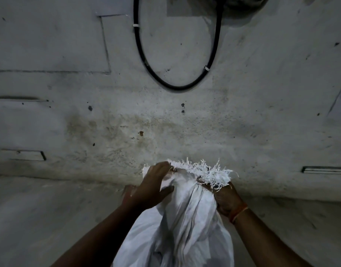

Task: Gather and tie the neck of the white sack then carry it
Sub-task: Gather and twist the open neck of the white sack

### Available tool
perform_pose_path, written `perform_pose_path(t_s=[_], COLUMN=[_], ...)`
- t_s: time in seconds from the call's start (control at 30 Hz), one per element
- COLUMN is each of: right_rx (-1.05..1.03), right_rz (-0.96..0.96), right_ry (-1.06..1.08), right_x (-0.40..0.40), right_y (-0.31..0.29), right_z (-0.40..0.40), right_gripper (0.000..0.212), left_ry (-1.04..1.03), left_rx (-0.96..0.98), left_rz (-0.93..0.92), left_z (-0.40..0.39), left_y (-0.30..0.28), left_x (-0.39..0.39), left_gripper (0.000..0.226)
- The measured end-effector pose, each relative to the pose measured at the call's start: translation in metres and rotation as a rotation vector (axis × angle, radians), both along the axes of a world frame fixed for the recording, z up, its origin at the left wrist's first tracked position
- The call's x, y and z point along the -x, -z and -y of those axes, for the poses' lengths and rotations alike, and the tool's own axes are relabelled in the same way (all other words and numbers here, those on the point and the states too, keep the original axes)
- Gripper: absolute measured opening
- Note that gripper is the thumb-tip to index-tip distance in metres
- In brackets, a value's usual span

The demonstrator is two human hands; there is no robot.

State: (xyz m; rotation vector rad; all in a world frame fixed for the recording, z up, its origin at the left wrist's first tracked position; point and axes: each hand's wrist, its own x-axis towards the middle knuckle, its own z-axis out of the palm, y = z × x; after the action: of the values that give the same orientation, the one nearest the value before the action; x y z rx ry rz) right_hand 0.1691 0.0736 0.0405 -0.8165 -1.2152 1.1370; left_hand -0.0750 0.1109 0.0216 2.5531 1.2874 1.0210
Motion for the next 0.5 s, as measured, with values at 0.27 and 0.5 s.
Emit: perform_pose_path(t_s=[0.27, 0.5], right_rx=[0.056, 0.055], right_rz=[-0.074, -0.092], right_ry=[0.03, -0.027], right_x=[-0.012, -0.009], right_y=[0.01, 0.02], right_z=[-0.002, -0.005], right_gripper=[0.032, 0.049], left_ry=[0.014, 0.113], left_rx=[-0.113, 0.314], left_rz=[0.051, 0.825], left_z=[0.001, 0.013], left_y=[-0.005, -0.041], left_x=[0.011, -0.011], left_gripper=[0.028, 0.03])
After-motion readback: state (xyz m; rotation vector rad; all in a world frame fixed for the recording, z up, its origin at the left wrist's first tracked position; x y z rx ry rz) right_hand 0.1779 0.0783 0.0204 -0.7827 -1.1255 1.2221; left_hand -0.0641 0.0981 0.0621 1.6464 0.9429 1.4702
